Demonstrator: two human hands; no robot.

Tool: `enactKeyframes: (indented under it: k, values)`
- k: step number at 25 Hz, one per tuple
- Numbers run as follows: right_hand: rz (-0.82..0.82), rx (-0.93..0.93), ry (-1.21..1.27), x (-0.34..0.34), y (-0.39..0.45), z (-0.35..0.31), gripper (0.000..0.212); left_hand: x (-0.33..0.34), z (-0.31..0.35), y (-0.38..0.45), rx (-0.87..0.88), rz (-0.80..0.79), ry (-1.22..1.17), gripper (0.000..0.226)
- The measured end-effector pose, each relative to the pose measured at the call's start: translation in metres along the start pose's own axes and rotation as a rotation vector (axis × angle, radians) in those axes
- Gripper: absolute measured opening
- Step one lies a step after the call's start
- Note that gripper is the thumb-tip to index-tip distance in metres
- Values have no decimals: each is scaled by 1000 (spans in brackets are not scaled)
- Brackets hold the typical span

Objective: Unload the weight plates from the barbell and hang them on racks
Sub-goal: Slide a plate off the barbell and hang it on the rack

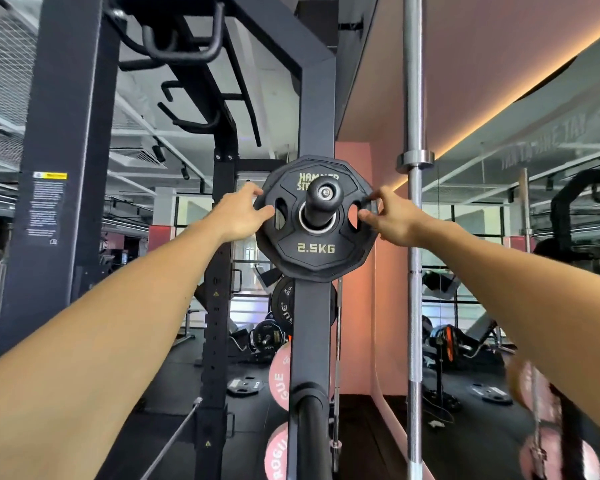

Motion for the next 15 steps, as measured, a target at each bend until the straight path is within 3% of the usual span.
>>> enactKeyframes:
  k: [4, 8, 15]
  values:
    - [39, 134, 109, 11, 20, 0, 36, 19, 7, 15, 13, -36, 10, 50]
    - [111, 133, -17, 16, 36, 4, 37, 25, 7, 30, 7, -36, -10, 36]
    - [166, 57, -170, 27, 48, 7, 22, 36, 17, 31, 66, 153, 206, 29]
Point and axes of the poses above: each hand's wrist, its own y-axis towards the middle knuckle, its own x-axis out of the palm, z = x × y, the point moved 6 cm from there along y, towards the middle knuckle, and after that the axes turned 5 degrees about -x, right-handed, at the moved point
